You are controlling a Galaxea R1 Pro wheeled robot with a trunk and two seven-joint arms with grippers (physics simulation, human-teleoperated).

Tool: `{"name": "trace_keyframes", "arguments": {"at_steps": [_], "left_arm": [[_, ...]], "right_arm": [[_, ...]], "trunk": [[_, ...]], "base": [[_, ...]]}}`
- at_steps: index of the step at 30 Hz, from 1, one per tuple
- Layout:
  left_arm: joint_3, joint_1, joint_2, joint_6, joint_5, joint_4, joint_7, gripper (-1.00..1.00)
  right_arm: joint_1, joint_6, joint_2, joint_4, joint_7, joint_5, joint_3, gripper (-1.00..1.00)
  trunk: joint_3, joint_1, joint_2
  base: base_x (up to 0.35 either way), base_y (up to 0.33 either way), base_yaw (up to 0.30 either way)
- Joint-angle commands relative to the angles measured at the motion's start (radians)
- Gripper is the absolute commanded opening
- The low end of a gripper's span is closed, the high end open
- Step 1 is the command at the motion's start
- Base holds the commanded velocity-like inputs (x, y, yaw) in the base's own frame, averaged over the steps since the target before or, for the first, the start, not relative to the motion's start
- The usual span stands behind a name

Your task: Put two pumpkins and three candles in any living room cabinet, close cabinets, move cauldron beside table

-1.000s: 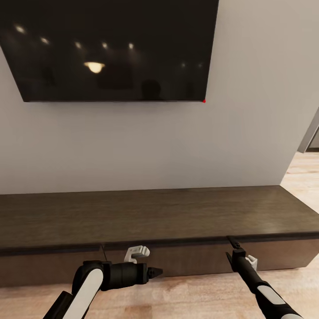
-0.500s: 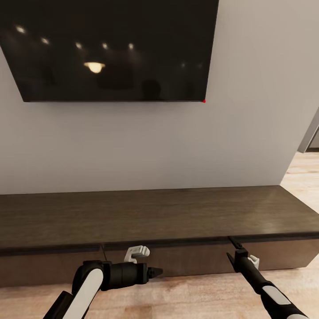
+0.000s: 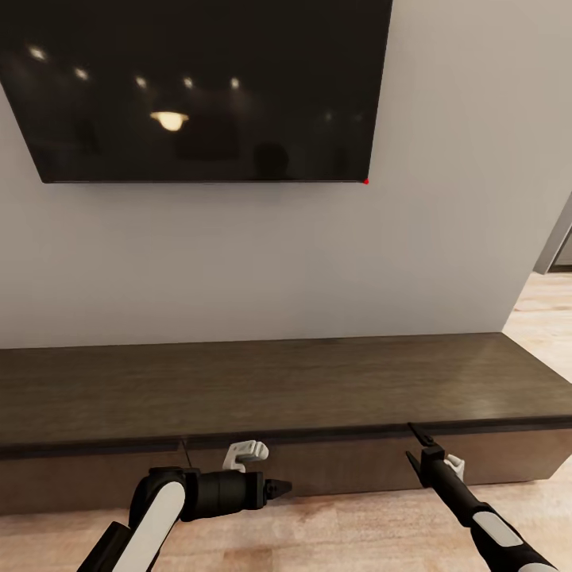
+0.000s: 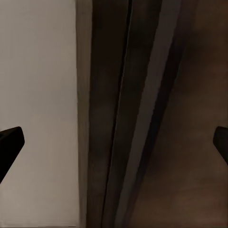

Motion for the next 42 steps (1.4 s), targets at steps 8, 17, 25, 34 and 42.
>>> {"name": "trace_keyframes", "arguments": {"at_steps": [8,17,25,34,42], "left_arm": [[-0.001,-0.001,0.001,0.002,0.007,-0.001,0.007,1.00],[-0.001,-0.001,0.001,0.002,0.007,-0.001,0.007,1.00],[-0.001,-0.001,0.001,0.002,0.007,-0.001,0.008,1.00],[-0.001,-0.001,0.001,0.002,0.007,-0.001,0.008,1.00],[-0.001,-0.001,0.001,0.002,0.007,-0.001,0.008,1.00]], "right_arm": [[-0.001,0.025,-0.012,-0.001,0.015,0.023,0.001,1.00],[-0.001,0.037,-0.015,-0.008,0.063,0.028,0.008,1.00],[-0.001,0.038,-0.030,-0.009,0.089,0.028,0.051,1.00],[-0.001,0.037,-0.030,-0.006,0.096,0.027,0.059,1.00],[-0.001,0.038,-0.036,0.001,0.169,0.027,0.060,1.00]], "trunk": [[-0.001,0.000,0.000],[-0.001,0.000,0.000],[-0.001,0.000,0.000],[-0.001,0.000,0.000],[-0.001,0.000,0.000]], "base": [[0.000,0.000,0.000],[0.000,0.000,0.000],[0.000,0.000,0.000],[0.000,0.000,0.000],[0.000,0.000,0.000]]}}
